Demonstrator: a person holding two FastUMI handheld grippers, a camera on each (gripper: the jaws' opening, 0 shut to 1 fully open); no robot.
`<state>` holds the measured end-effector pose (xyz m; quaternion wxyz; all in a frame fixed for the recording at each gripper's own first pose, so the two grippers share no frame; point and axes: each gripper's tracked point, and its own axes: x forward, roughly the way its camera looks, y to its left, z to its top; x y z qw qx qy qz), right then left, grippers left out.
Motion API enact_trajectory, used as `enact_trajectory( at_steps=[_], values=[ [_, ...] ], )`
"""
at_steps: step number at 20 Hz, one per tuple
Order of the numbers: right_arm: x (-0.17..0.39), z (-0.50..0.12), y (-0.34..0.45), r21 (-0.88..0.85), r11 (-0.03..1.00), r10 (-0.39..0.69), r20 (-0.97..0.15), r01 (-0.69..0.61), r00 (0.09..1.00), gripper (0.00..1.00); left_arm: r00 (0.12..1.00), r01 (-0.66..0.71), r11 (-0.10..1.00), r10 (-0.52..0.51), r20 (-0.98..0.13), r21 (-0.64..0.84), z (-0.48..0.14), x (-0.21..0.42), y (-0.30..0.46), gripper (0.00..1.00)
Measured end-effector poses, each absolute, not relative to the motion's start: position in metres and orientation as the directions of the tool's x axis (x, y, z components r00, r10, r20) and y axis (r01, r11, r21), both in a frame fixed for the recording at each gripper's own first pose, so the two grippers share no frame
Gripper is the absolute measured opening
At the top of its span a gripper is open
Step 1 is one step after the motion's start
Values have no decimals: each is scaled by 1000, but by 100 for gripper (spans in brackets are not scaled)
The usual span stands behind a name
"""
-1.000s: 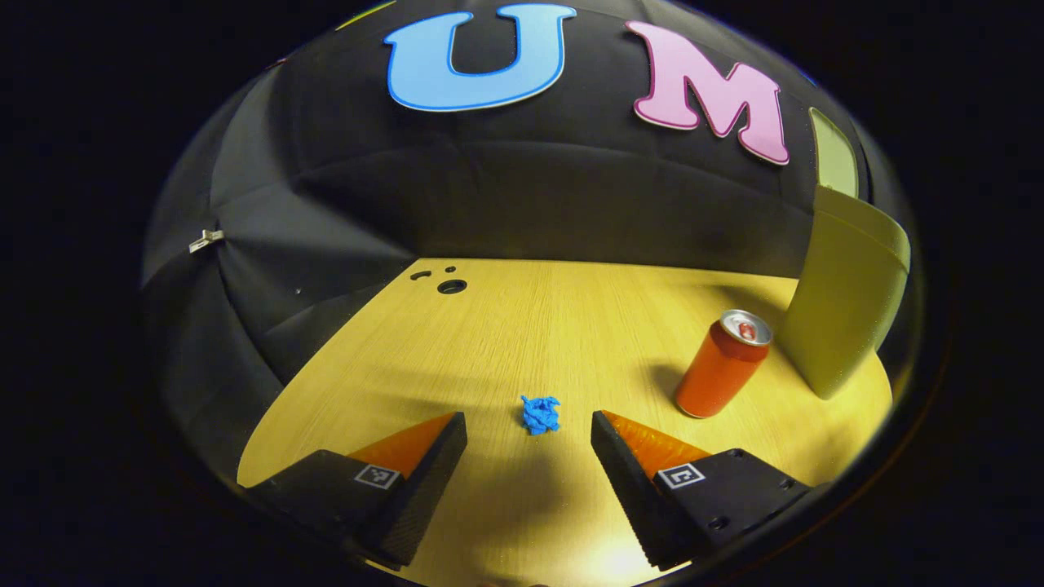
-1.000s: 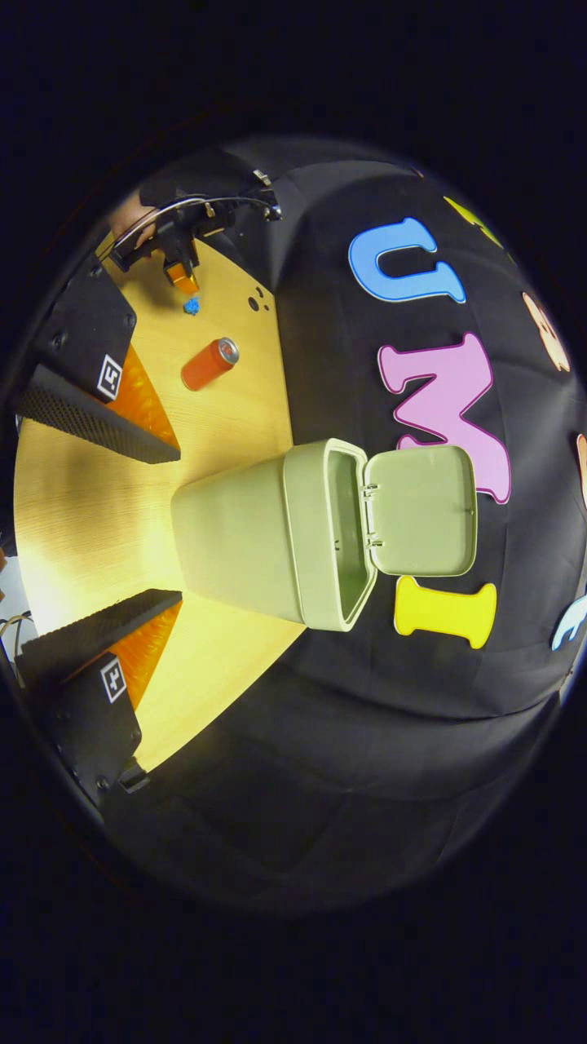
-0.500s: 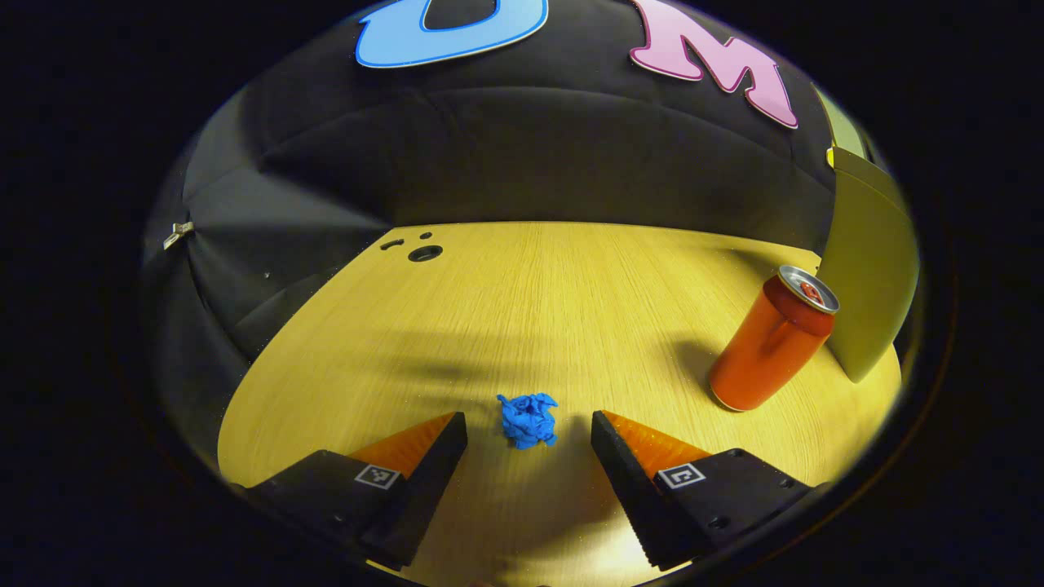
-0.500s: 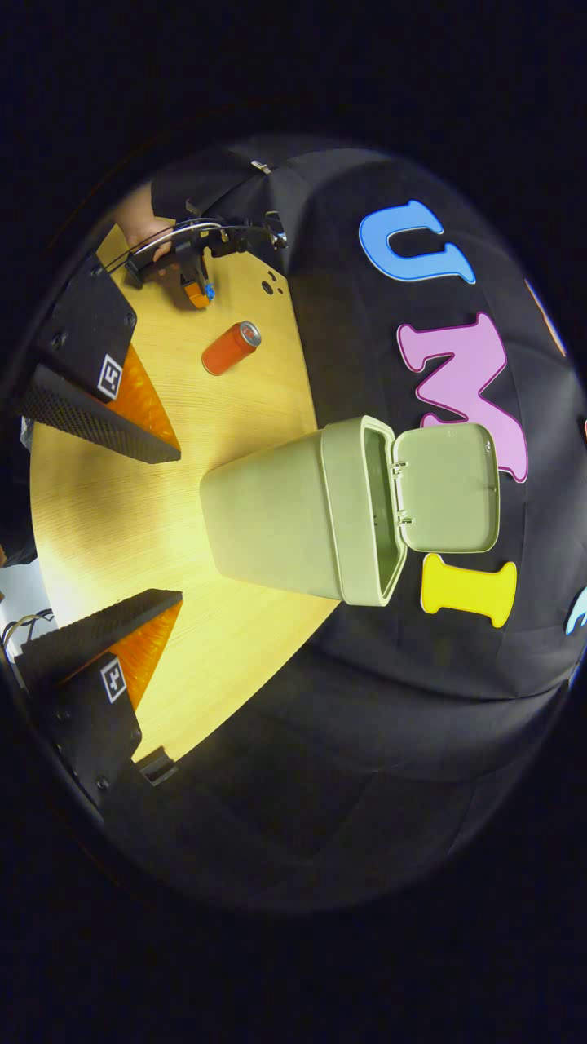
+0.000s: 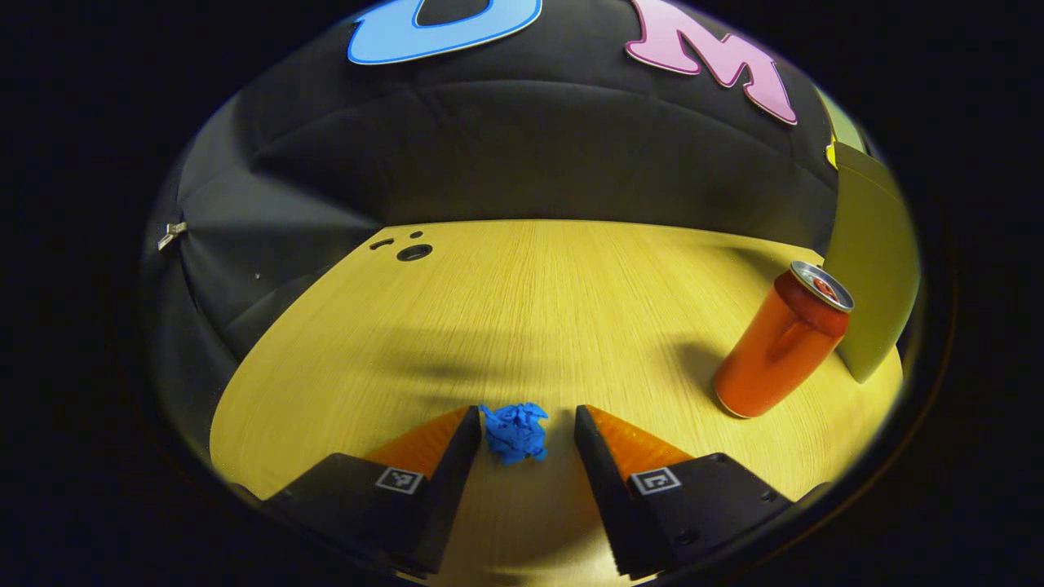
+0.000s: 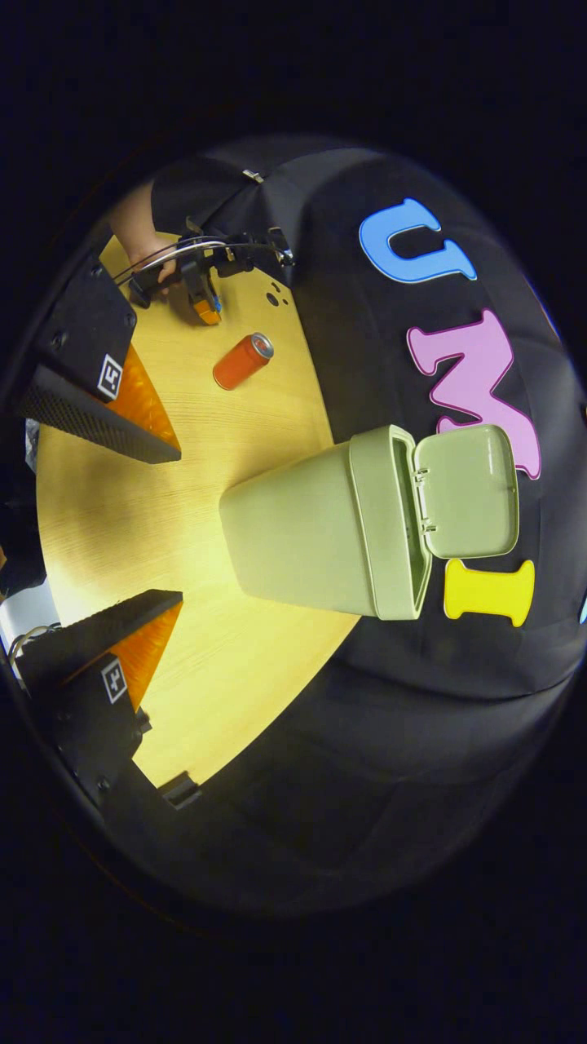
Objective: Press the lid of the desktop garbage bin to open it, pick up the crumpled paper on the desktop and throw it into the bin, then pick up the pop can on the desktop and drop it into the bin, and finally close the garbage bin lid.
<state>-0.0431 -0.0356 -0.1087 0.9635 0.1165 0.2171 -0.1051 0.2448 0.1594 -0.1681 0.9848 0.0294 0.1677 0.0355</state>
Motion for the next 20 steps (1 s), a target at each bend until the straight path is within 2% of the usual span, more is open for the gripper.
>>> enact_trajectory(
  at_steps=[1,4,5,7,8,9,11,12,13,14,20],
  values=[
    [-43,-110,-33,187,950,-144,-443,248,885,99,943,-60,996,79,-322,67,-167,245,160,74],
    [-43,-113,-29,195,953,-125,-438,230,890,99,944,-101,994,112,-311,52,-167,246,168,34],
    [-43,-114,-31,195,954,-124,-438,228,890,99,942,-103,993,118,-314,64,-166,245,168,37],
    [-42,-116,-34,205,951,-121,-437,230,891,99,935,-113,988,142,-326,106,-166,243,168,33],
    [-43,-116,-34,213,949,-118,-437,230,891,99,931,-122,985,156,-329,121,-165,242,168,24],
    [-43,-118,-35,218,948,-115,-439,230,891,99,928,-135,982,171,-331,129,-164,240,167,28],
    [-46,-123,-36,220,949,-109,-441,225,891,99,924,-137,983,171,-342,122,-165,236,161,25],
    [-46,-125,-37,218,950,-108,-441,223,891,99,923,-140,982,175,-342,125,-163,232,160,30],
    [-47,-126,-37,218,951,-104,-443,220,890,99,929,-133,983,168,-331,128,-156,229,157,19],
    [-48,-128,-37,224,951,-97,-443,214,891,99,937,-123,983,161,-311,138,-146,227,152,24],
    [-35,-137,-27,228,967,0,-448,114,894,99,972,-75,977,116,-202,202,-71,189,118,23]
  ],
)
